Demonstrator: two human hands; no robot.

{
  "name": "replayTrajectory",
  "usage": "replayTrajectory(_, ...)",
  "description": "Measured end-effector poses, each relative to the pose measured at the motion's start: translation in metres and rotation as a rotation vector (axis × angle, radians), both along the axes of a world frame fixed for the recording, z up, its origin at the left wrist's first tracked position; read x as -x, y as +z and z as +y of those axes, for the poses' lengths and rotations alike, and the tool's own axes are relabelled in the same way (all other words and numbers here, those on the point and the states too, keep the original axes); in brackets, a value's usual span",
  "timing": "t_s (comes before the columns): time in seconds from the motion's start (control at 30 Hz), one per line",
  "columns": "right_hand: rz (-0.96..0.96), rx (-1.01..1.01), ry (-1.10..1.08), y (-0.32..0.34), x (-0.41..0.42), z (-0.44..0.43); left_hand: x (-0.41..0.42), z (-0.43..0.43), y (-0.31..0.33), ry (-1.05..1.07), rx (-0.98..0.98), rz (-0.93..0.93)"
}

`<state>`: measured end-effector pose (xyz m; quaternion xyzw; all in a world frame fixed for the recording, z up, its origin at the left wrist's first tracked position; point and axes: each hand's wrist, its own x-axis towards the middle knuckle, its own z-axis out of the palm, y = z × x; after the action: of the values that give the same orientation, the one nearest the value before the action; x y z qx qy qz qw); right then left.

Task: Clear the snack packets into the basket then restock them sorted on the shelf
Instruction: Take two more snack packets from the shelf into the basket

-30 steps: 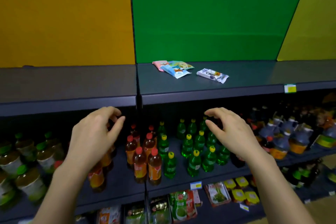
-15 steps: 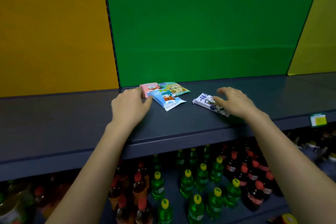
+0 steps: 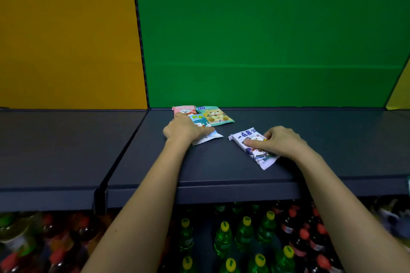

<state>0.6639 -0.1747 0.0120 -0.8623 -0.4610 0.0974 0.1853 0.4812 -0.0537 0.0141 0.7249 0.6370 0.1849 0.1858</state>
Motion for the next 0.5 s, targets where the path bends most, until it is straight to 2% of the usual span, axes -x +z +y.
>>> replayTrajectory(0.27, 0.15, 0.008, 0.101, -0.004, -0.007, 0.003, -0.002, 0.006, 0.003, -0.03, 0.204, -0.213)
replayTrajectory(0.5, 0.032, -0.066, 0.13, -0.009, -0.002, -0.011, 0.003, 0.001, -0.002, -0.004, 0.217, -0.6)
